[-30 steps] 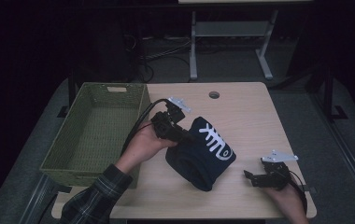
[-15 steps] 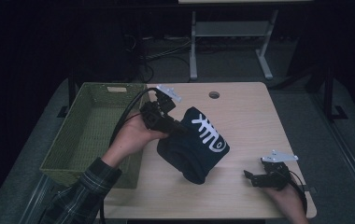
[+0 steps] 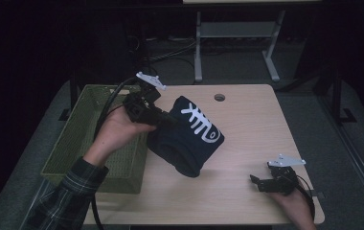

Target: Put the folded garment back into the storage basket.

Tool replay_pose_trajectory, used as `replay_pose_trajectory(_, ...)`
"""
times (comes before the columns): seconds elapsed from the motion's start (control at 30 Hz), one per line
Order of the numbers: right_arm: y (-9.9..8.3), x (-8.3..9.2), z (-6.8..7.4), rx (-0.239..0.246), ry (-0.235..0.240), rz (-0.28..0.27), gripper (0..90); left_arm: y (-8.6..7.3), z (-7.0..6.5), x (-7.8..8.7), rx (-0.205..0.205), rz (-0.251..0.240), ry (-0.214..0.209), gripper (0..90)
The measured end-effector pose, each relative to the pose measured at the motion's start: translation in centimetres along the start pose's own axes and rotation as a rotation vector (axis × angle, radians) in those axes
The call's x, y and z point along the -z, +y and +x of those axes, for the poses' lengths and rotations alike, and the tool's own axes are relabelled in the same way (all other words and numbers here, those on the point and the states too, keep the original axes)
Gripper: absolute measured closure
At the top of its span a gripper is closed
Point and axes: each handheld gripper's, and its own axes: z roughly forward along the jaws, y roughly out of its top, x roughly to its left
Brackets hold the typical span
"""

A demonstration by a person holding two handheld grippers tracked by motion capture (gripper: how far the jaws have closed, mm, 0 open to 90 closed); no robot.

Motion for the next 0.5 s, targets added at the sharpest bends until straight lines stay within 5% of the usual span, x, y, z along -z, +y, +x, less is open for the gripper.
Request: replay_pose_trajectory(0.5,0.0,0.0,0.0,-0.003,-0.001,-0.001,13.0,-1.1,1.6,5.2,0.052,-0.063,0.063,77.5)
